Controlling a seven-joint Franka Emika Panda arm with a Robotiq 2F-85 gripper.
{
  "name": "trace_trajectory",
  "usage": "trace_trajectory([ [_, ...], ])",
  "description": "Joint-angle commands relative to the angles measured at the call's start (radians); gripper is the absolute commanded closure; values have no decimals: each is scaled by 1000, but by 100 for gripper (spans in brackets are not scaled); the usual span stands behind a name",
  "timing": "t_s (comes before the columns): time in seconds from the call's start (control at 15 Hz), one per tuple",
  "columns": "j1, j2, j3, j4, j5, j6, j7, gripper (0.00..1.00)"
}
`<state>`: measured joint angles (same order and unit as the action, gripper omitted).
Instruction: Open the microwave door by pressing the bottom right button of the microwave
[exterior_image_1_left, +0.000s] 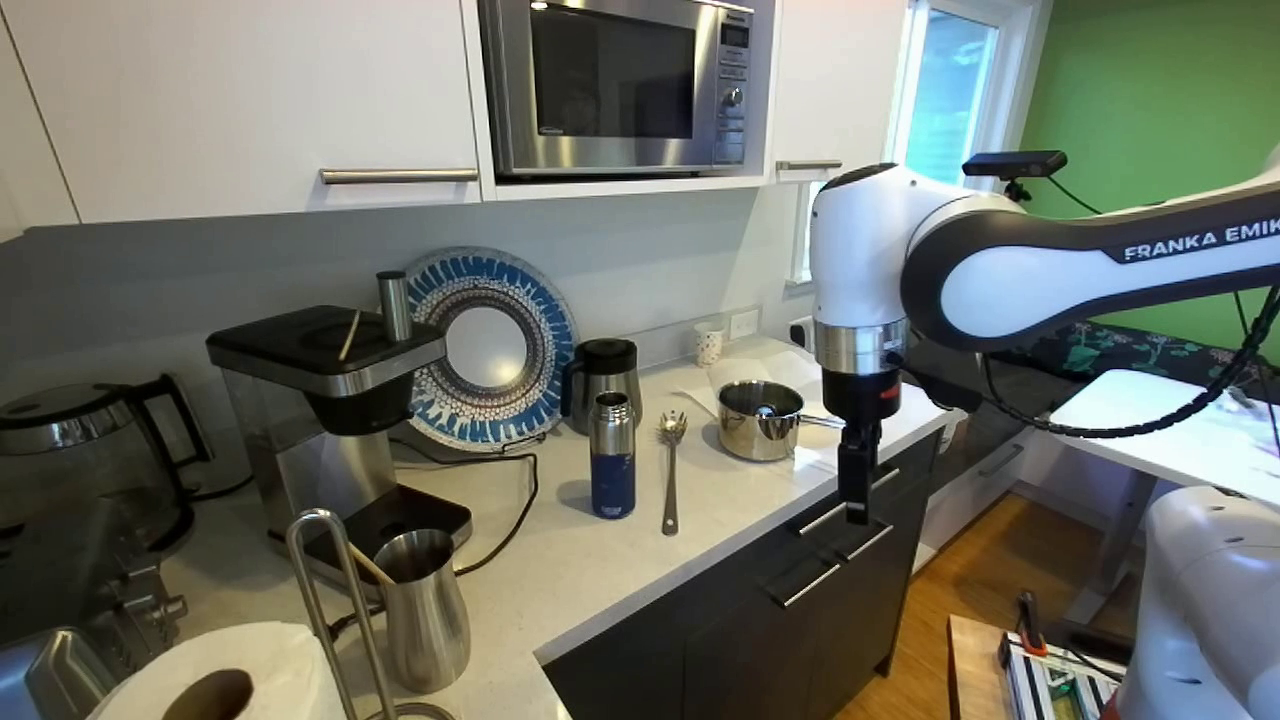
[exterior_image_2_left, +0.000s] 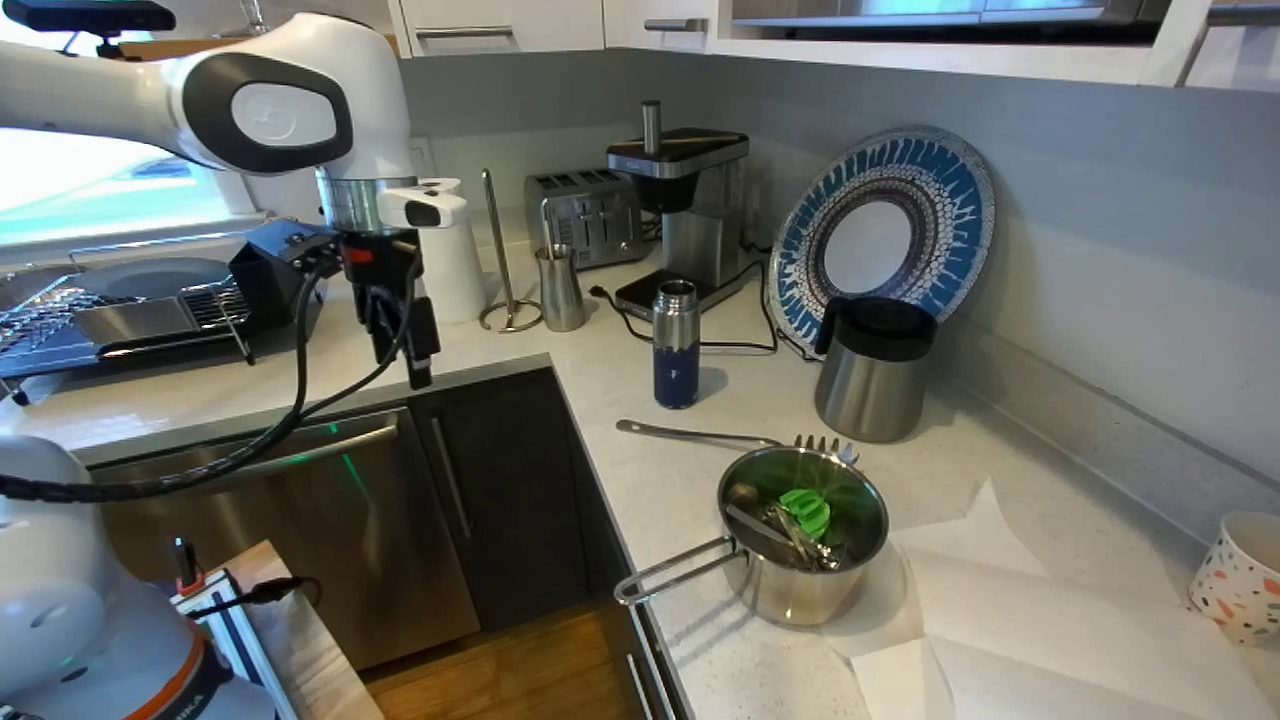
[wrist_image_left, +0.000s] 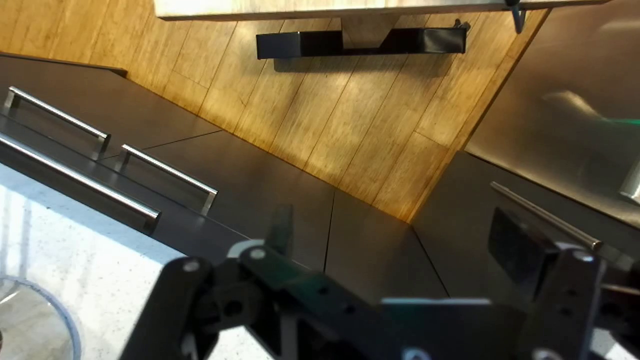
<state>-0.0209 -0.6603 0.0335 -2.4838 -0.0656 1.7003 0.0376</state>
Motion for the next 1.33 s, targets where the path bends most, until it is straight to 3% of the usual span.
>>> trace_trajectory([
  [0.0,-24,-19,-23,8,-15,128,37,0],
  [0.53,-150,-45,-144,191,-8,302,66,0],
  [0.73,-206,-17,-180,254,-17,424,86,0],
  [1.07,-271,45,-196,306,-16,739,146,0],
  [1.27,-330,114,-165,304,-54,1008,185,0],
])
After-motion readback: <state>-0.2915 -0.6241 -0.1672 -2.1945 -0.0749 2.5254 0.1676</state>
